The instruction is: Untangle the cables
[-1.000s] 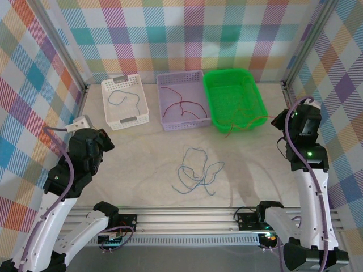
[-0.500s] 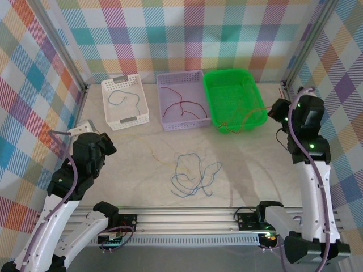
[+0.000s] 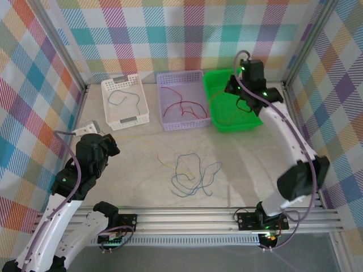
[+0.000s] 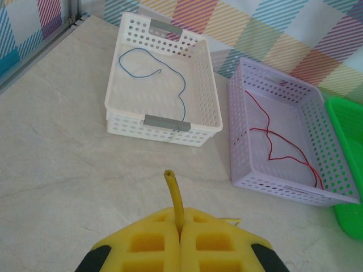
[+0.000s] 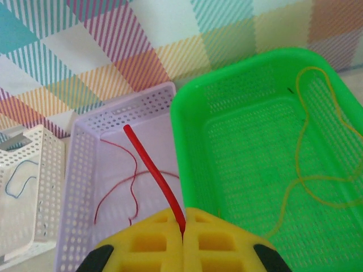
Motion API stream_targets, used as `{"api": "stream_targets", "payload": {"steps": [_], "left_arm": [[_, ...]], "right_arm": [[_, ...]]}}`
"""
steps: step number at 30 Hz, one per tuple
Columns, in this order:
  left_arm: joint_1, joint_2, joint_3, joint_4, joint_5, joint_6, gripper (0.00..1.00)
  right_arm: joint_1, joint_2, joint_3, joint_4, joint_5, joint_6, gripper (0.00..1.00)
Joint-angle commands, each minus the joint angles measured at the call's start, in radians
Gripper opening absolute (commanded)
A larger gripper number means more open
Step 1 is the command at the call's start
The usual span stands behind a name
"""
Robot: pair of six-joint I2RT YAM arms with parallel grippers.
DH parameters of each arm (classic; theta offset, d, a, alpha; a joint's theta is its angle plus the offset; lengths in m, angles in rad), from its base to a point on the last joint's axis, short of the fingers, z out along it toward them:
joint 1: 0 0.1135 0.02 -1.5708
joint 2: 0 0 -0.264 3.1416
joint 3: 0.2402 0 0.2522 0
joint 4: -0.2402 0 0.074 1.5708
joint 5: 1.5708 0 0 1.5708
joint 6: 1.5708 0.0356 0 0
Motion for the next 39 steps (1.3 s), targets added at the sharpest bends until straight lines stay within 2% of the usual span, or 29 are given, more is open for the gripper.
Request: {"api": "stream_targets", "payload": {"steps": [1,9,15,27,39], "left_arm": [[0.006,-0.008,-0.015,0.039,0.017,0.018,0.0],[0.005,-0.009,-0.02,0.043,0.017,0.024,0.0],[0.003,-0.008,-0.021,0.045,0.019,0.024,0.0],[0.002,-0.009,-0.023,0.048,0.023,0.026,0.0],[0.0,-0.008,-0.023,0.049,0.028,0.028,0.0]], "right_arm": [[0.036,0.145,0.189,-0.063,0.026,-0.045,0.0],[0.079,0.596,0.727,-0.306,0.066,-0.1,0.0],[0.106,0.84,0.986,-0.414,0.078,-0.145,0.0],[0.175,0.959,0.94,-0.427,0.09,-0.216,0.0],[0.18,1.029,0.974,-0.52,0.067,-0.266,0.0]]}}
